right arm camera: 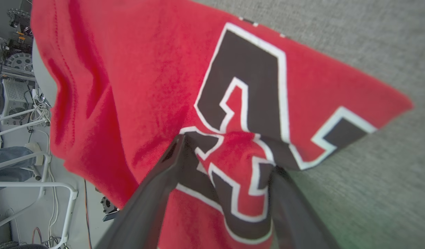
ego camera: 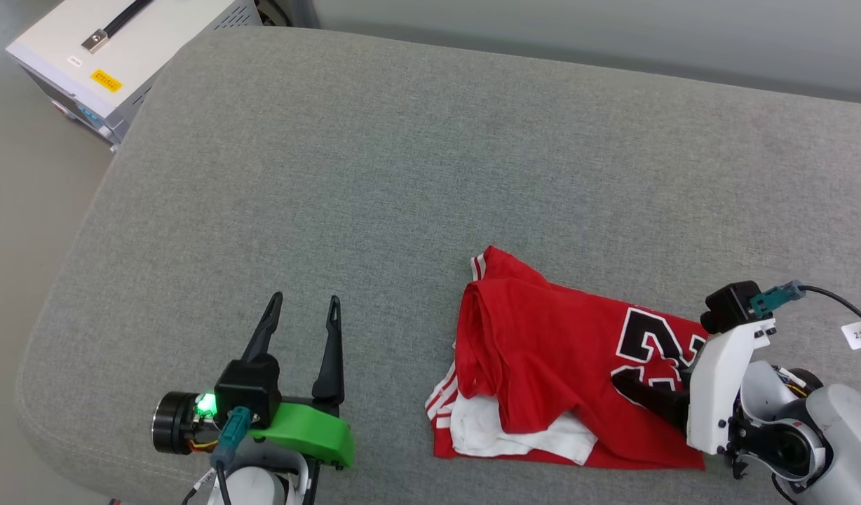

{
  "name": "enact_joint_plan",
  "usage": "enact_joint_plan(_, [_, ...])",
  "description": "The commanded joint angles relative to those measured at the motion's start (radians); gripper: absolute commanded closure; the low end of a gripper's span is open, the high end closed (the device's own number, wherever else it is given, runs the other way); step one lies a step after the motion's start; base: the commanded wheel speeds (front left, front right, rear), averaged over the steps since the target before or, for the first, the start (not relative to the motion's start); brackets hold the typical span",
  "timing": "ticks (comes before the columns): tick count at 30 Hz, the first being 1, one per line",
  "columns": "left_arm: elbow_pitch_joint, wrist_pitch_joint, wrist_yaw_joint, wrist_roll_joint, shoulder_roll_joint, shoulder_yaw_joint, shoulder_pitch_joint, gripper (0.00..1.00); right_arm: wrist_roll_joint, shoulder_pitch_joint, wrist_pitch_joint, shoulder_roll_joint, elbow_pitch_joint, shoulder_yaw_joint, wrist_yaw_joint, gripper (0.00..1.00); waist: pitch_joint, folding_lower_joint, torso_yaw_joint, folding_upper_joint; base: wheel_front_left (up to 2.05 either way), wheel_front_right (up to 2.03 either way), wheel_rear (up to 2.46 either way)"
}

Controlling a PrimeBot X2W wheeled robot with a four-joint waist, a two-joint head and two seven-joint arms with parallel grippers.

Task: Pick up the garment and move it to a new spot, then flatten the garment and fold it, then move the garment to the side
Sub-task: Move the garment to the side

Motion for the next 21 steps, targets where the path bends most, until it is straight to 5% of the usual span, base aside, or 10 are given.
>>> enact_joint_plan(1, [0.004,-0.006,0.005,-0.002,-0.006,-0.002,-0.018,0.0,-0.004,0.012,-0.002,0.016,0.022,0.047,-0.001,1.0,-0.003,0.0,0.0,0.0054,0.0,0.0,0.0])
enact_joint_plan(10, [0.014,-0.006,0.01,0.001,-0.006,0.006,0.005,0.0,-0.044,-0.08,-0.146,-0.057,-0.046,0.144,-0.001,1.0,-0.057,0.0,-0.039,0.0054,0.0,0.0,0.0])
enact_joint_plan(21, [-0.018,-0.006,0.014,0.004,-0.005,0.051,0.054,0.0,-0.156,-0.208,-0.213,-0.218,-0.131,0.212,-0.001,1.0,-0.088,0.0,-0.207,0.0054,0.0,0.0,0.0])
